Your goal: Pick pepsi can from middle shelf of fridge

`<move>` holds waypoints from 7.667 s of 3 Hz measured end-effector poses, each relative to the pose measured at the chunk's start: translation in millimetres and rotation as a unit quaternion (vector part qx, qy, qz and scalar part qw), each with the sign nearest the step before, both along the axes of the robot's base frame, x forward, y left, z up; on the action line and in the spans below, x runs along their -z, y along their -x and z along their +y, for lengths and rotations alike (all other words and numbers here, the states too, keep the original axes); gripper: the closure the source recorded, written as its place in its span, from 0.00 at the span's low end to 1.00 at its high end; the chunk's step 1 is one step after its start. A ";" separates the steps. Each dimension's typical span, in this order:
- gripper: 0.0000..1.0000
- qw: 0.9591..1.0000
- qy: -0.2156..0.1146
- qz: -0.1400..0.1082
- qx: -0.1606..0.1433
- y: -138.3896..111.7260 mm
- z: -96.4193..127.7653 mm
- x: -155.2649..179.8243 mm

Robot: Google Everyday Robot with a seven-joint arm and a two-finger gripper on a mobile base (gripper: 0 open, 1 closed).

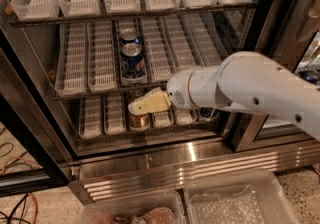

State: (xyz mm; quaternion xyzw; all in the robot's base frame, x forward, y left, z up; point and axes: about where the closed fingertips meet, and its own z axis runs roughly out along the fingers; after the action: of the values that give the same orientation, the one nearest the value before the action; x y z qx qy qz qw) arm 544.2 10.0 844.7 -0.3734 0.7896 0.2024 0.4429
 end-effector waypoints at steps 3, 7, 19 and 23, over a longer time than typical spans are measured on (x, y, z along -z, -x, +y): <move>0.00 0.991 -0.091 -0.070 0.074 -33.3 42.8 14.5; 0.18 0.982 -0.098 -0.146 0.064 -59.6 54.0 1.7; 1.00 0.973 -0.106 -0.191 0.075 -93.0 75.2 -19.1; 1.00 0.974 -0.064 -0.213 -0.034 -19.2 36.6 -71.2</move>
Offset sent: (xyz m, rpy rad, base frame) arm 0.0601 0.0361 -0.0095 0.2911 -0.2797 -0.3190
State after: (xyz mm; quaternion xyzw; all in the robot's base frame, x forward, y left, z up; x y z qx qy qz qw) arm 563.4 46.6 915.9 -0.4056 0.6493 0.1838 0.6166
